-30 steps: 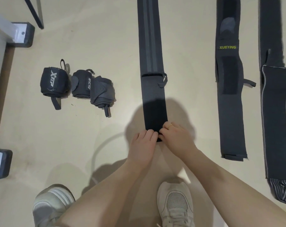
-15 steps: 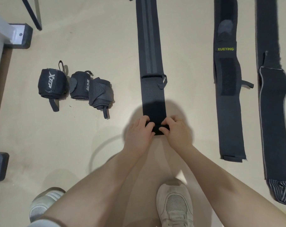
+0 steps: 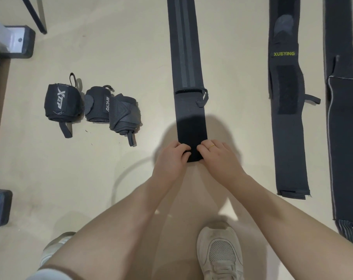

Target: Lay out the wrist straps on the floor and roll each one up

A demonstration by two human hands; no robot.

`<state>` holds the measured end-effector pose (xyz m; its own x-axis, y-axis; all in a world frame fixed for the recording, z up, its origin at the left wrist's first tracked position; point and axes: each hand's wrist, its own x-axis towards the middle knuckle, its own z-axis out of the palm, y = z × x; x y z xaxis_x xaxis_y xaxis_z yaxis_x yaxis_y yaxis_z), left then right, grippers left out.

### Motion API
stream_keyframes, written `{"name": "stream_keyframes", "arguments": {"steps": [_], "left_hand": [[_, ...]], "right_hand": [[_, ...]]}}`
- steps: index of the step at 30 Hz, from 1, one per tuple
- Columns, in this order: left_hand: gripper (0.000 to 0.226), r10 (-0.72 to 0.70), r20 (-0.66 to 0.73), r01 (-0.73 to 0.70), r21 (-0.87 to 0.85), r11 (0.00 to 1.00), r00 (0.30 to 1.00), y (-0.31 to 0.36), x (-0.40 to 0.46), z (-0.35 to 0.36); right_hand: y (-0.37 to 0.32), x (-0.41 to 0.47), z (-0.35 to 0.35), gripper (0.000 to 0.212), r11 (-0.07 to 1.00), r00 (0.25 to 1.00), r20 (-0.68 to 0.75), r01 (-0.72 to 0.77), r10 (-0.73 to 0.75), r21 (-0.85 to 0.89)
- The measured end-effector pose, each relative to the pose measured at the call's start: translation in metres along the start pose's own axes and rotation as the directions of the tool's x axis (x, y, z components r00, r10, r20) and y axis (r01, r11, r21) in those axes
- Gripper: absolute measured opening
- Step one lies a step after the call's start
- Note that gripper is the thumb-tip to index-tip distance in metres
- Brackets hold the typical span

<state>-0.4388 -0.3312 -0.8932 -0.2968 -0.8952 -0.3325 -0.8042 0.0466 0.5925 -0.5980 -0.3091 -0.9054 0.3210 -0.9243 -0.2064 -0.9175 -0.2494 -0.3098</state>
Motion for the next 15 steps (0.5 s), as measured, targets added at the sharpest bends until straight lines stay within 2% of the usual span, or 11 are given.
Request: {"name": "stream_keyframes", "arguments": {"steps": [3, 11, 13, 15], "left_hand": [[0.032, -0.019, 0.048, 0.021, -0.042, 0.999, 0.999, -0.002, 0.000, -0.002], [0.033, -0.015, 0.228, 0.012, 0.015, 1.000, 0.973, -0.008, -0.029, -0.006], [0.030, 0.005, 0.250, -0.011, 0.022, 1.000, 0.968, -0.010, -0.045, -0.003], [0.030, 0.012, 0.222, -0.013, 0.002, 1.000, 0.975, -0.011, -0.056, 0.000]], "right_hand": [[0.002, 0.007, -0.011, 0.024, 0.996, 0.993, 0.117, -0.007, -0.003, 0.084], [-0.009, 0.005, -0.019, 0.033, 0.997, 0.917, 0.399, -0.003, -0.028, 0.077], [-0.014, -0.003, -0.016, 0.031, 0.980, 0.884, 0.468, -0.086, -0.008, 0.180], [-0.015, -0.007, -0.015, 0.027, 0.928, 0.881, 0.472, -0.209, 0.041, 0.308]]}}
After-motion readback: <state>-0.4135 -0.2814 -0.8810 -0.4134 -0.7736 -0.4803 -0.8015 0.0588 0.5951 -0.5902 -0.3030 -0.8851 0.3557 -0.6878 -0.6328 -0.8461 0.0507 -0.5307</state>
